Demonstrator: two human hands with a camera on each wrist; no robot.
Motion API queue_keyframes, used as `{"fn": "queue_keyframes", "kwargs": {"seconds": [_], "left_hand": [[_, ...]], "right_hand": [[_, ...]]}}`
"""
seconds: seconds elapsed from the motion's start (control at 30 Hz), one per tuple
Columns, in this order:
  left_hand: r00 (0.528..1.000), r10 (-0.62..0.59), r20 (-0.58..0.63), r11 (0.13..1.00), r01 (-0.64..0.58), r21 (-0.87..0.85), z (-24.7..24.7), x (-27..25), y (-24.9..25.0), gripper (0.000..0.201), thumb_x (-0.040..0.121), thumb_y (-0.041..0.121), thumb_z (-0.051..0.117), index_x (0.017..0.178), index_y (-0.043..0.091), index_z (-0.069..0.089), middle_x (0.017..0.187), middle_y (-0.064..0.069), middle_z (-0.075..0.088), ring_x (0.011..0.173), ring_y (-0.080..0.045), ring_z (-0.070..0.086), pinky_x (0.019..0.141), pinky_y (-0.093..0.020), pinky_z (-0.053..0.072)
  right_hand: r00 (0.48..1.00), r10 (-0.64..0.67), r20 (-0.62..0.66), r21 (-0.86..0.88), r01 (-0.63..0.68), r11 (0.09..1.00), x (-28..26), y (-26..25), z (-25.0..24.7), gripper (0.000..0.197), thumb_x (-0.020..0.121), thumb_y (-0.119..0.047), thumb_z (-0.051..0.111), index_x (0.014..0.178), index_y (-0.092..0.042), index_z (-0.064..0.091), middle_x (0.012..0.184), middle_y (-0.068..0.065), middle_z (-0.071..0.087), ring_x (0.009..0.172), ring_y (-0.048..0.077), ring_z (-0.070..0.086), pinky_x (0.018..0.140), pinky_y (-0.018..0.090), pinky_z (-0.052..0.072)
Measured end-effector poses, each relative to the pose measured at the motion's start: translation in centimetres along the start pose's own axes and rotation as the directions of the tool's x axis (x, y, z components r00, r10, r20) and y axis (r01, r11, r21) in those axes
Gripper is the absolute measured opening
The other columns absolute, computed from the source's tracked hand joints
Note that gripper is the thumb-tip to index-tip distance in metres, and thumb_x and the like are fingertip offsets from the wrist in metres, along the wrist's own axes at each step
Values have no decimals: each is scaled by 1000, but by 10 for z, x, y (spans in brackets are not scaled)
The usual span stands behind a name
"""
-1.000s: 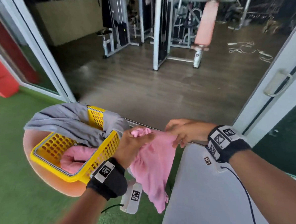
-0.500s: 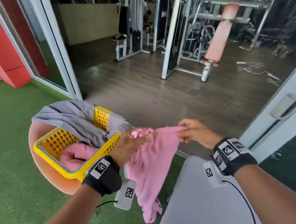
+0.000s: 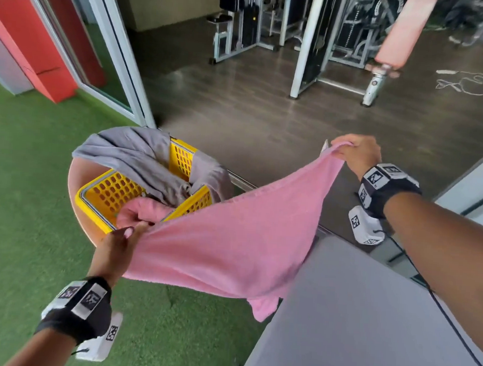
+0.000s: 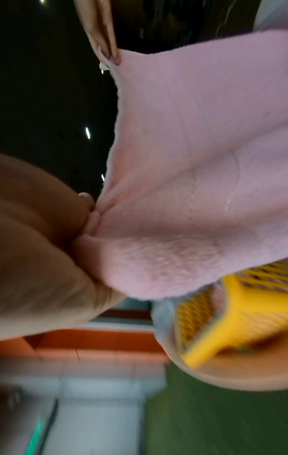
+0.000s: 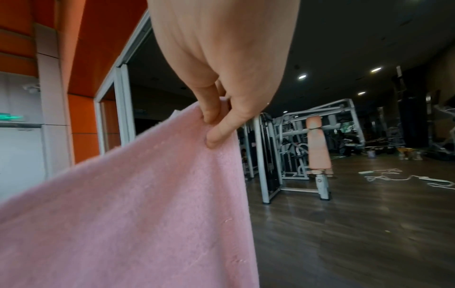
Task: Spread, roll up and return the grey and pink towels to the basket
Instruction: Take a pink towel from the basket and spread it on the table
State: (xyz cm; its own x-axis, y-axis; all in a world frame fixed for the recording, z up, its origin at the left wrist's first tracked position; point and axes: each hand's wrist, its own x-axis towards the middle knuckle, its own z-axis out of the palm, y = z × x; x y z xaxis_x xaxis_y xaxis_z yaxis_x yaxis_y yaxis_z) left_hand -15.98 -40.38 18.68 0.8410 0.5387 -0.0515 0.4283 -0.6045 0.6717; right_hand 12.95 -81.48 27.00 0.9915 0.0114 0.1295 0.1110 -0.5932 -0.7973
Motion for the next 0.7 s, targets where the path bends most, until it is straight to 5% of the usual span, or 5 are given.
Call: {"fn": "queue_keyframes", "kwargs": {"seconds": [0.1, 0.2, 0.4, 0.53, 0.7], "left_hand": [[990, -136, -26, 987, 138, 80, 12, -54, -36, 57, 90, 57, 48, 60, 9, 56, 60, -24, 57, 69, -42, 61, 59, -40, 38], [961, -251, 116, 959, 230, 165, 58, -137, -61, 44, 74, 65, 64, 65, 23, 54, 52, -6, 58, 56, -31, 62, 50, -36, 46], [820, -300, 488, 952, 223, 211, 233, -337, -28, 26, 84, 37, 58, 106, 23, 62, 68, 5, 62, 61, -11, 61, 65, -29, 52], [806, -214, 553, 977, 167, 134, 331, -422, 51, 23, 92, 18, 55, 98, 32, 72, 77, 29, 65, 71, 14, 61, 67, -10, 49], [657, 21, 754, 999, 17, -43, 406, -497, 143, 27, 91, 8, 53, 104, 19, 74, 105, 6, 73, 77, 14, 60, 71, -6, 48]], "right_hand": [[982, -124, 140, -44, 131, 990, 11, 2, 27, 27, 79, 4, 65, 93, -16, 77, 97, 10, 74, 88, 24, 68, 85, 46, 56], [938, -194, 288, -132, 240, 962, 5, 30, 34, 33, 80, 8, 57, 91, -18, 74, 100, 18, 73, 87, 27, 66, 79, 37, 50], [802, 59, 594, -562, 361, 744, -74, 204, -31, 27, 84, -1, 55, 84, -15, 78, 101, 20, 71, 102, 39, 63, 93, 34, 42], [835, 278, 475, -752, 221, 621, -145, 341, -122, 27, 86, -6, 56, 96, -20, 77, 108, 23, 66, 102, 41, 61, 90, 41, 47], [865, 463, 193, -869, -69, 491, -190, 427, -218, 24, 89, -4, 55, 106, 8, 68, 107, 31, 64, 103, 46, 62, 85, 45, 49]]}}
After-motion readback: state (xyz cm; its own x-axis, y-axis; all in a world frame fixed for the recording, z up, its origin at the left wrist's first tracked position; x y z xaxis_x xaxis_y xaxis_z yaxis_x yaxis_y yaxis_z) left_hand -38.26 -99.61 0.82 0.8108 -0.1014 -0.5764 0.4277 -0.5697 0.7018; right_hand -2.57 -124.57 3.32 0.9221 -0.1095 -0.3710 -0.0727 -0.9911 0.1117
